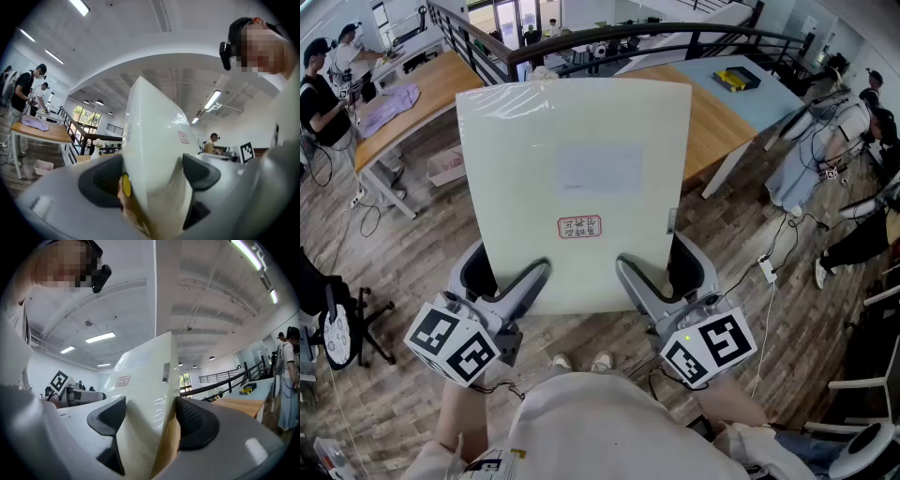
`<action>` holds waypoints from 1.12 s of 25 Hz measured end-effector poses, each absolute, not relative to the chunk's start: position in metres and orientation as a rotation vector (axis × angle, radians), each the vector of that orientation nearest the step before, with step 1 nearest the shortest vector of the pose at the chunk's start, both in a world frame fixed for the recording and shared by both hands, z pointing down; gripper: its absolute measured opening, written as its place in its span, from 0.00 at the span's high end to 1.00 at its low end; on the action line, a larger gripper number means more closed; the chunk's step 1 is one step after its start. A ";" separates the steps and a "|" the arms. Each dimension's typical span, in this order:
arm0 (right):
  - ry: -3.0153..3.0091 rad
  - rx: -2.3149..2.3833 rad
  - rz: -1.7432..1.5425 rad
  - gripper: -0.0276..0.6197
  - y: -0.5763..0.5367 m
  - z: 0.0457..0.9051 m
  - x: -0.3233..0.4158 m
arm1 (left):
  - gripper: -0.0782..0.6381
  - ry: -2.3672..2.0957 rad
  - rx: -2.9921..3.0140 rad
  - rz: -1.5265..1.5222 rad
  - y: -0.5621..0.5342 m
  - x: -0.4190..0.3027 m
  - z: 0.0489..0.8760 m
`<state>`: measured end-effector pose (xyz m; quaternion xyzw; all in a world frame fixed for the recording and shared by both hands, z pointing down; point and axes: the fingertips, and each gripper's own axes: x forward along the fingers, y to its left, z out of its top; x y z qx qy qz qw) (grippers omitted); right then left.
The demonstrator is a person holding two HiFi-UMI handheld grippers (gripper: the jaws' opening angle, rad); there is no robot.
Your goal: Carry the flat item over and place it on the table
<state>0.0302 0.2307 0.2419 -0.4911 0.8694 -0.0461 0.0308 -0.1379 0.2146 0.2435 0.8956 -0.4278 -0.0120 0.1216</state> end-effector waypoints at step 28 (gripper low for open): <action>2.648 -1.517 -0.197 0.43 0.220 0.261 0.080 | 0.33 -1.244 2.579 -0.052 0.205 -0.090 0.260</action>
